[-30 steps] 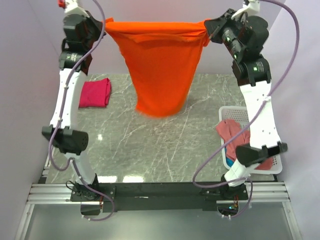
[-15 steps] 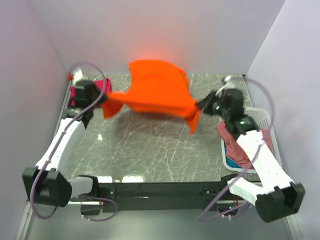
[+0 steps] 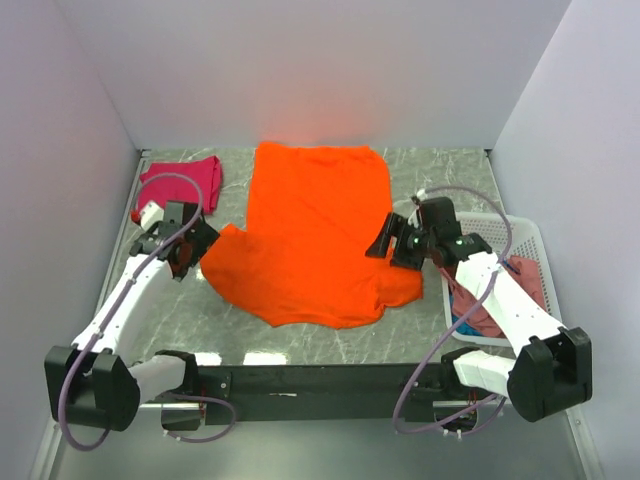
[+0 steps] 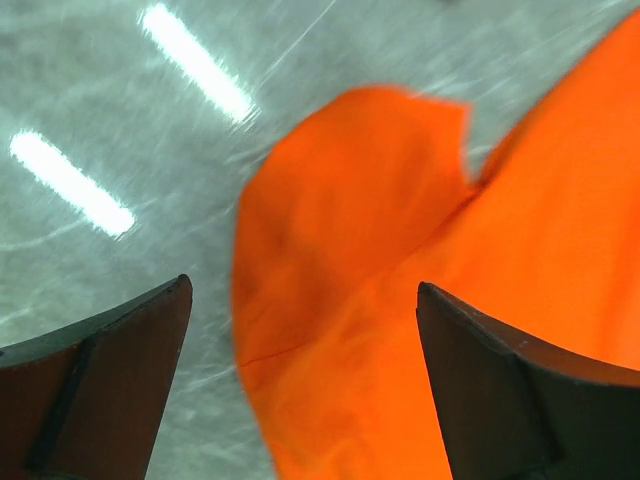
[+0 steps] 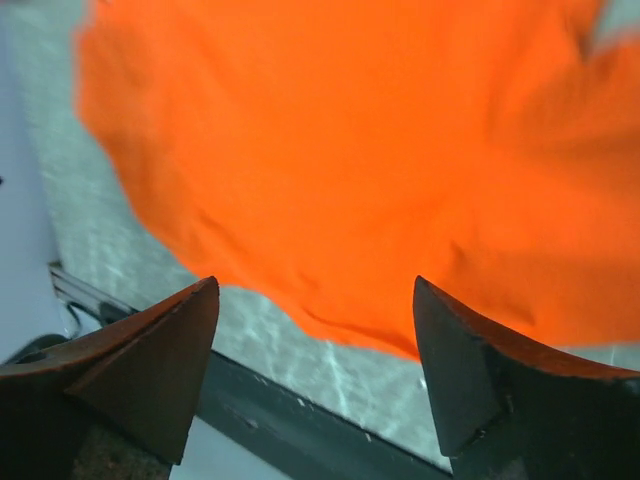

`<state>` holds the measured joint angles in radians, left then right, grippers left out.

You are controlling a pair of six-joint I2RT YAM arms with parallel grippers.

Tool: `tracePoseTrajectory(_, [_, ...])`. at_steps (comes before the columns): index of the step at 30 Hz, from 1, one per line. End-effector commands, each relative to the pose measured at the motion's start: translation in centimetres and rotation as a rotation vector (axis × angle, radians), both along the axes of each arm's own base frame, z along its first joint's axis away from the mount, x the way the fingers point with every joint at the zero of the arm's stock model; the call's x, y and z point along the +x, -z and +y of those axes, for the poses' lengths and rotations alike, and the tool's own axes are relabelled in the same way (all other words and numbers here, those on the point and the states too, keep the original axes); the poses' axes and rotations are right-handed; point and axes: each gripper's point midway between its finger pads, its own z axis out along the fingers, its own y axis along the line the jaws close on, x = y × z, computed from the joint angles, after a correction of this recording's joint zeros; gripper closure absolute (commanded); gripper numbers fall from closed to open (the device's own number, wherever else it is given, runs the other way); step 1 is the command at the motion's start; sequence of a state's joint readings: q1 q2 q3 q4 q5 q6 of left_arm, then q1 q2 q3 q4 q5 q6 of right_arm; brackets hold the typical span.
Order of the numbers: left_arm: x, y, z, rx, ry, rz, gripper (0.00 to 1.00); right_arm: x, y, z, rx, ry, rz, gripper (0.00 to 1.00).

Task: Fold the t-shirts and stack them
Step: Flatten the tshirt out

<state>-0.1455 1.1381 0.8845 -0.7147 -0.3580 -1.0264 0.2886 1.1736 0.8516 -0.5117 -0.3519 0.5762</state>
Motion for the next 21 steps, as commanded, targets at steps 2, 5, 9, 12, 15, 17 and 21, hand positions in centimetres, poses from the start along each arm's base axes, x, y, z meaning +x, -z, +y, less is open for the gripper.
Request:
tracePoseTrajectory(2, [3.5,-5.6,-0.5,-0.018,0.005,-0.18,0.01,3.8,-6.9,0.4,0.0,-0.016,-0.224,0.14])
tracePoseTrajectory(5, [5.7,-5.0,-2.8,-0.059,0.079,-0.198,0.01,6.9,-7.8,1.0,-0.022,-0.007,-0.265,0.14])
tracePoseTrajectory(9, [7.8,-2.6,-6.3,-0.043,0.177,-0.121,0.01,13.7,-8.7,3.1,-0.091,-0.024,-0.319,0.14])
tracePoseTrajectory(12, [7.7,1.0,-7.0,-0.037,0.196,0.007,0.01,19.7,-7.7,4.5,-0.161,-0.015,-0.295,0.14])
tracePoseTrajectory(15, [6.9,4.2,-6.8,-0.024,0.196,0.09,0.01,24.4,-5.9,5.8,-0.21,-0.055,-0.265,0.14])
tracePoseTrajectory(17, [6.4,5.7,-7.0,-0.032,0.208,0.128,0.01,25.9,-3.3,6.1,-0.255,-0.073,-0.214,0.14])
tracePoseTrajectory(21, [6.5,8.2,-7.3,-0.038,0.231,0.164,0.01,25.9,0.3,5.0,-0.318,-0.049,-0.151,0.14])
